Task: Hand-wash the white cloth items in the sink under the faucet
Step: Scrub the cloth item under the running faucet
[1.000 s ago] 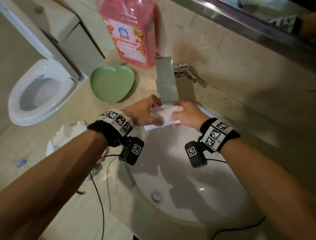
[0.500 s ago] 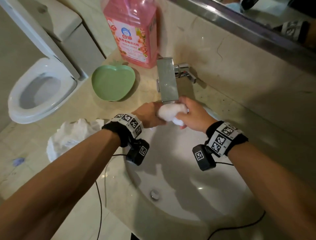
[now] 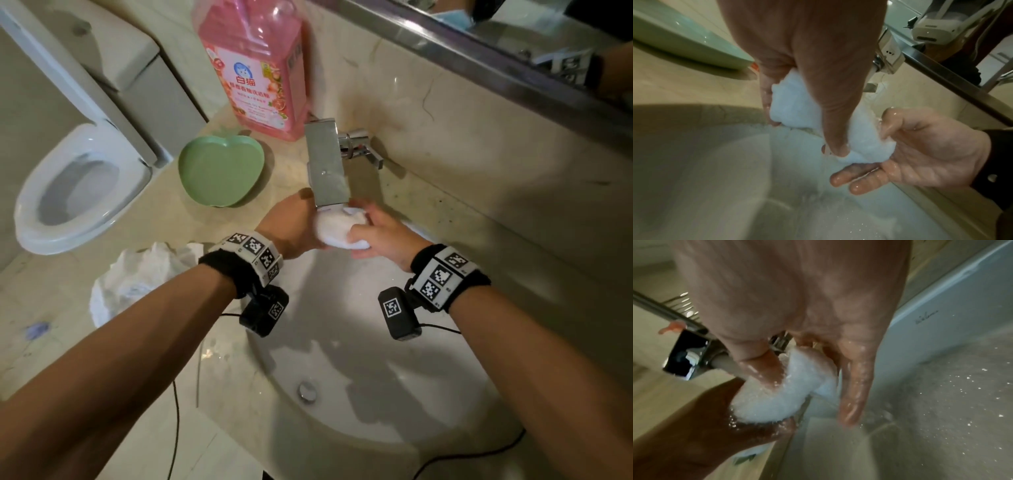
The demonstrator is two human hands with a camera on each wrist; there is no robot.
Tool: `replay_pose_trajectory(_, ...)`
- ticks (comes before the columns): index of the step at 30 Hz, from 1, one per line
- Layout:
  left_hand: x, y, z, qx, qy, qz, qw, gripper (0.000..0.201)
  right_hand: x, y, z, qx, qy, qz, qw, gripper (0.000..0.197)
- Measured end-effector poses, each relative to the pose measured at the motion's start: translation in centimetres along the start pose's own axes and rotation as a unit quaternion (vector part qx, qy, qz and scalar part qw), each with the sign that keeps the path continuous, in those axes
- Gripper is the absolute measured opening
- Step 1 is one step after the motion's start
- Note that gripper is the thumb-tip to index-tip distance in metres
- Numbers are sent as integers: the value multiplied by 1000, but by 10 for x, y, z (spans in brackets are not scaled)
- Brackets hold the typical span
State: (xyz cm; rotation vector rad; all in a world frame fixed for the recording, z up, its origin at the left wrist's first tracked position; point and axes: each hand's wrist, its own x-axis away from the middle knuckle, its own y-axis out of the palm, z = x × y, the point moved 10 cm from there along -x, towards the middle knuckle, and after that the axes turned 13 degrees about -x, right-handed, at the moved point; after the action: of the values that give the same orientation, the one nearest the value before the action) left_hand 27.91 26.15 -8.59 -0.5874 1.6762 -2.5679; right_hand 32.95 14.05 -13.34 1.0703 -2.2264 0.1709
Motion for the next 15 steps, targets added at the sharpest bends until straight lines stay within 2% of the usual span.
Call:
replay_pose_trajectory(2, 4, 0, -5, -44, 8, -6, 999, 80, -6, 14, 2, 3, -2, -19, 1000, 44)
replay_pose_trajectory(5, 15, 12, -34, 1, -51, -61, 997, 85, -7, 19, -16, 69, -84, 21, 994, 37)
replay_pose_trajectory(7, 19, 21, -49, 32, -83, -104, 991, 80, -6, 18, -27, 105, -116, 44, 987, 35)
replay_pose_trajectory(9, 22, 28, -48, 59, -79, -158, 983, 73, -4, 19, -32, 135, -129, 56, 981, 35)
replay_pose_trajectory(12, 23, 46, -32, 176, -82, -250, 949, 56, 0, 14, -37, 138, -139, 70, 978, 40)
replay_pose_trajectory(13, 20, 47, -25, 181, -71, -249, 949, 52, 3, 11, -38, 119, -143, 74, 980, 41)
replay_pose_trajectory(15, 6, 41, -19, 118, -49, -190, 973, 61, 6, 3, -39, 64, -148, 71, 984, 37)
